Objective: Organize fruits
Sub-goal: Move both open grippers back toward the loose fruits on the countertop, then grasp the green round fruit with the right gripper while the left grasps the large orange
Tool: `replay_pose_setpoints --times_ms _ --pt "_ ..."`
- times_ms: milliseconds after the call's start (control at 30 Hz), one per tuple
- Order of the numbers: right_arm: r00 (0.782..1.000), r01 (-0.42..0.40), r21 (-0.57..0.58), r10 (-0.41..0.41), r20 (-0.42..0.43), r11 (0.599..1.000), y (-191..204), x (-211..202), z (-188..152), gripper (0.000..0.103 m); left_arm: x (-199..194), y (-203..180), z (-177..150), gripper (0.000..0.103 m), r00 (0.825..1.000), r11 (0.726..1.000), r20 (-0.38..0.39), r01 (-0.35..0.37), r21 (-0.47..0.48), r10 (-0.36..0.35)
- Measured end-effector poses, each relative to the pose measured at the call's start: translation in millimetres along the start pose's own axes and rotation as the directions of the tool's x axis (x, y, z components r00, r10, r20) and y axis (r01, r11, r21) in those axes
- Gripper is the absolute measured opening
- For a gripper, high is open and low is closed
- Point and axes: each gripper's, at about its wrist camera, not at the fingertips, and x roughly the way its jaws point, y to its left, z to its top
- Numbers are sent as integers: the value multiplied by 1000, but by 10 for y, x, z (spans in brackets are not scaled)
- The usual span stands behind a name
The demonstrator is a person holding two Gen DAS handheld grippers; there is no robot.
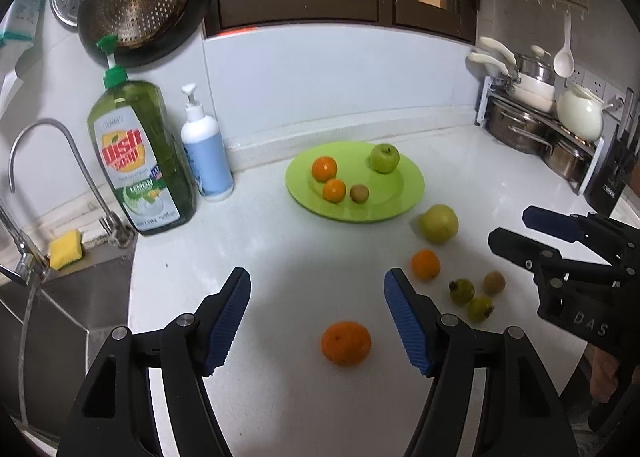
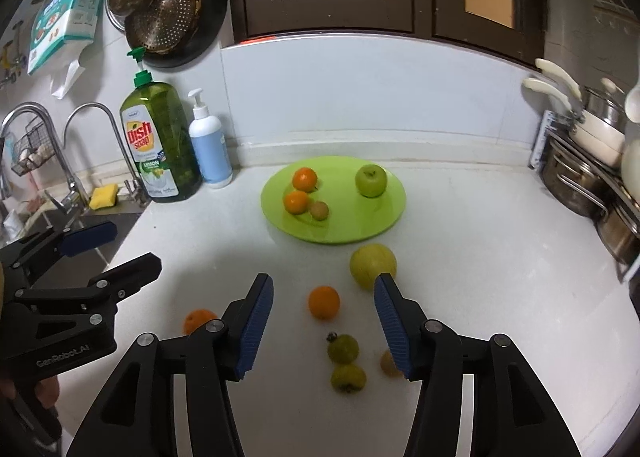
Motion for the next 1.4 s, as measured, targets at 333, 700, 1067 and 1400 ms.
replay_pose_setpoints --times_ms 333,700,1067,1400 --pt "997 63 2 -63 -51 998 36 -4 -346 65 93 -63 -256 69 999 999 -43 18 49 -16" --pt "990 78 95 -66 -124 992 -29 145 -588 68 338 -86 -401 69 992 996 -120 57 75 -48" --pt "978 67 160 -32 -208 985 -130 411 -714 50 564 -146 -506 62 977 992 -190 109 67 -95" --pt "967 63 166 -19 -253 984 -170 587 -731 43 688 -110 -500 55 970 994 -218 111 21 -104"
